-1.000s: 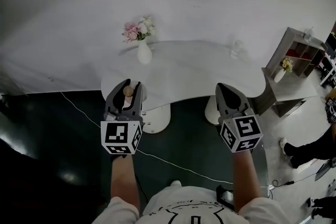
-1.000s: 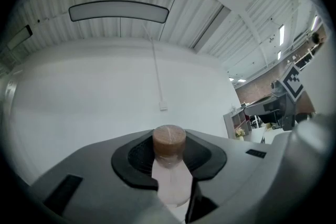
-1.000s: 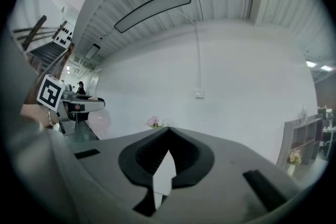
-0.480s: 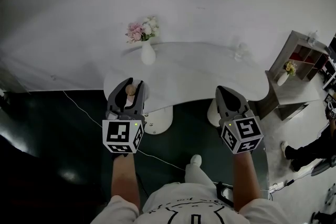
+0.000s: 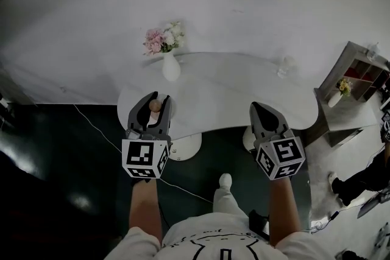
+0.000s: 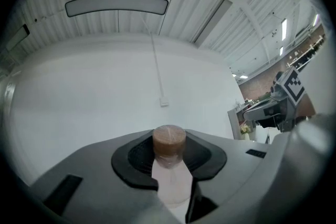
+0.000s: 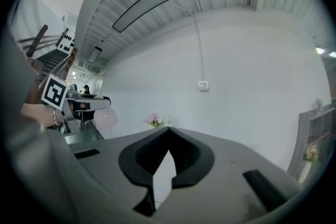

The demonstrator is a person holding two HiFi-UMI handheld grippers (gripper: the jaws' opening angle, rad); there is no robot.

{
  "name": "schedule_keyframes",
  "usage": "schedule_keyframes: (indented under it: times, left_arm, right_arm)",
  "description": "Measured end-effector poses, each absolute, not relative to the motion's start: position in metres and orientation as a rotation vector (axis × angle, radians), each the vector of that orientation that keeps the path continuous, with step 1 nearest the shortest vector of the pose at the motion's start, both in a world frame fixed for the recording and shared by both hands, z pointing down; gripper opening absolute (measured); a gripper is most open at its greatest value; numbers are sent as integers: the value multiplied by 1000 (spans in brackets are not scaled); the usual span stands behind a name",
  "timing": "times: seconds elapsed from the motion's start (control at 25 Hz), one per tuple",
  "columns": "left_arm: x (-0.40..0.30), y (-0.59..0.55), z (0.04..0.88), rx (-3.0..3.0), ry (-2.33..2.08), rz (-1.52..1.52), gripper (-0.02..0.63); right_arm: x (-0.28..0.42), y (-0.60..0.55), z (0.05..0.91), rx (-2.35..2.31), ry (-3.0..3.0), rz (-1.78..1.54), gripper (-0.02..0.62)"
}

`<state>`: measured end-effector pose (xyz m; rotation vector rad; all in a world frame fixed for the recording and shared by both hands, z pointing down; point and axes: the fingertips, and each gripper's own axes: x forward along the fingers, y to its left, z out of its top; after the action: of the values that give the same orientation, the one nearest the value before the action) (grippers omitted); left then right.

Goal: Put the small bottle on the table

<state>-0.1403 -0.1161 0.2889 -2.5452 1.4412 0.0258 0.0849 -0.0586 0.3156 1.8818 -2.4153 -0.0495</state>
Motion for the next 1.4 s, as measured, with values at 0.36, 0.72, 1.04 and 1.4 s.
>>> schedule_keyframes:
  times: [0.36,0.72,1.04,1.4]
  left_arm:
    - [-91,-204,298,-2544,1490,-13,123]
    - [-55,-286,302,-2519,1572,-35,123]
    - [-36,-335,319,-2493,1665,-68,123]
    - [-30,-362,350,-2475,1766,-151,123]
  right_arm:
    - [128,-164,322,1817,-2461,-9,-6]
    - [166,-256,325,1741,-2495,10,-6]
    - [187,-316,335,1659,-2534,24,-6]
    - [193,-358,361,1567,-2574,94,-6]
